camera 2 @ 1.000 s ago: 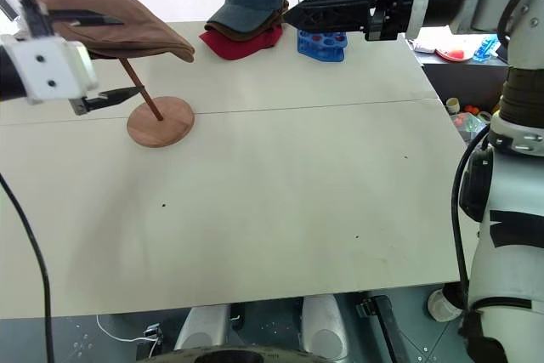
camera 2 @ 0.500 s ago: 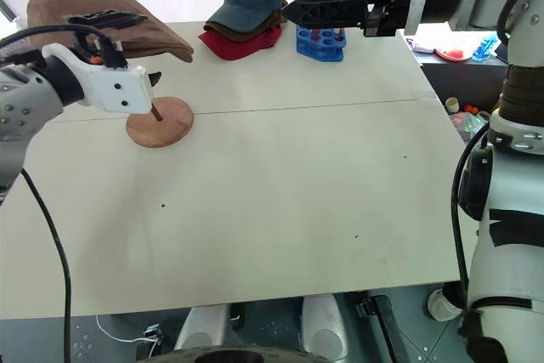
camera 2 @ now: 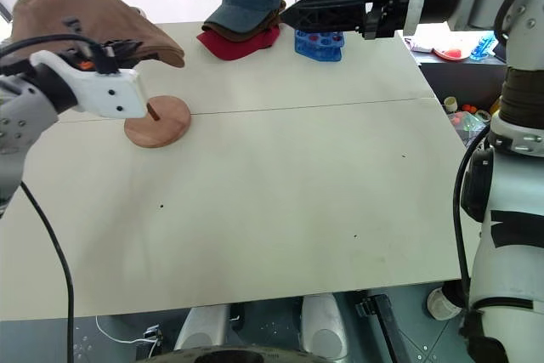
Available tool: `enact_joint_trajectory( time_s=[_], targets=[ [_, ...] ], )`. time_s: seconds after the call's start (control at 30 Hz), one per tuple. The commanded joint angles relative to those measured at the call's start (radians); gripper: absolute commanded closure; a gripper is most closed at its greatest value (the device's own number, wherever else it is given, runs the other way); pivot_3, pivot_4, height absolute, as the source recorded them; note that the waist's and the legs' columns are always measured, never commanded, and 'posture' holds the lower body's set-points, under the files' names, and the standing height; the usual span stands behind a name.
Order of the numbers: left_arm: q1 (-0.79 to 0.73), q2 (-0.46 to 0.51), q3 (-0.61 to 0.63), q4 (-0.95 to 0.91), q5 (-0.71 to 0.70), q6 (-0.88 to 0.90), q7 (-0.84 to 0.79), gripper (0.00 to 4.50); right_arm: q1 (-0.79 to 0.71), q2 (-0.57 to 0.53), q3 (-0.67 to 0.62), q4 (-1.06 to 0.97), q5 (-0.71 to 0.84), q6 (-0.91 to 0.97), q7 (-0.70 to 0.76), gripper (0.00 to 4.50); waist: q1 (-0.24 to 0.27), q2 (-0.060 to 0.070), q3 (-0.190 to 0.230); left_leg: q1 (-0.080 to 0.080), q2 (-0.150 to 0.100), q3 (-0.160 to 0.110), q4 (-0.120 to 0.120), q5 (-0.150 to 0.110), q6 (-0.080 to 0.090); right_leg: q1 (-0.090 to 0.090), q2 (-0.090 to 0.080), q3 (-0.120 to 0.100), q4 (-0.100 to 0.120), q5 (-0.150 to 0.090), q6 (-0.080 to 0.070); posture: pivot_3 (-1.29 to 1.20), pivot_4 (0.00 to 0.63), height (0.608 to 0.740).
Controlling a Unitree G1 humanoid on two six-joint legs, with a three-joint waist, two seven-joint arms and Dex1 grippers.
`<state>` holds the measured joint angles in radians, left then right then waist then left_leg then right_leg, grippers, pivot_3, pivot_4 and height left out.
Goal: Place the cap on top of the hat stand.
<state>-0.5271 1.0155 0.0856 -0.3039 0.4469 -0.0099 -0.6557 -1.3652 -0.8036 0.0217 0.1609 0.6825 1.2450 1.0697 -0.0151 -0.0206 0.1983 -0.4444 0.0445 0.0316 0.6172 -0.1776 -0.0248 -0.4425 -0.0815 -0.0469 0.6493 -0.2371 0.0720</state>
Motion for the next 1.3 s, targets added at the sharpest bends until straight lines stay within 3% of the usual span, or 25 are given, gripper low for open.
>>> enact_joint_trajectory(
  time_s=[0.03, 0.2, 0.67, 1.13, 1.3],
  targets=[
    [0.039, 0.009, 0.138, -0.048, -0.01, -0.017, 0.065, 4.49, -0.005, -0.015, -0.012, -0.015, -0.005, -0.032, 0.015, 0.0, 0.001, 0.0, 0.0, 0.0, 0.0, 0.0, 0.0, 0.0, 0.0, 0.0, 0.0, 0.0, 0.0, 0.0, 0.0, 0.0, 0.15, 0.728],
    [0.129, -0.006, 0.275, 0.031, -0.115, -0.156, 0.129, 4.49, 0.003, 0.002, 0.004, 0.006, -0.019, -0.067, 0.032, 0.0, 0.002, 0.0, 0.0, 0.0, 0.0, 0.0, 0.0, 0.0, 0.0, 0.0, 0.0, 0.0, 0.0, 0.0, 0.0, 0.0, 0.15, 0.728],
    [-0.115, -0.004, 0.112, 0.252, -0.201, -0.447, 0.155, 4.49, -0.01, 0.02, 0.008, 0.053, -0.051, -0.096, 0.046, 0.0, 0.001, 0.0, 0.0, -0.001, 0.002, 0.002, 0.004, 0.0, 0.0, 0.0, 0.001, 0.0, 0.0, 0.002, -0.002, 0.0, 0.15, 0.728],
    [-0.02, 0.101, 0.27, 0.473, -0.399, -0.881, 0.151, 4.49, -0.006, 0.019, 0.019, 0.086, -0.07, -0.131, 0.071, 0.0, 0.001, 0.0, 0.0, 0.0, 0.003, 0.003, 0.004, 0.0, 0.0, 0.0, 0.001, 0.0, 0.0, 0.002, -0.002, 0.0, 0.15, 0.728],
    [-0.023, 0.135, 0.261, 0.581, -0.462, -0.988, 0.122, 4.49, -0.016, 0.029, 0.026, 0.107, -0.085, -0.144, 0.086, 0.0, 0.003, 0.0, 0.0, 0.0, 0.003, 0.003, 0.004, 0.0, 0.0, 0.0, 0.0, 0.0, 0.0, 0.002, -0.002, 0.0, 0.15, 0.728]
  ],
)
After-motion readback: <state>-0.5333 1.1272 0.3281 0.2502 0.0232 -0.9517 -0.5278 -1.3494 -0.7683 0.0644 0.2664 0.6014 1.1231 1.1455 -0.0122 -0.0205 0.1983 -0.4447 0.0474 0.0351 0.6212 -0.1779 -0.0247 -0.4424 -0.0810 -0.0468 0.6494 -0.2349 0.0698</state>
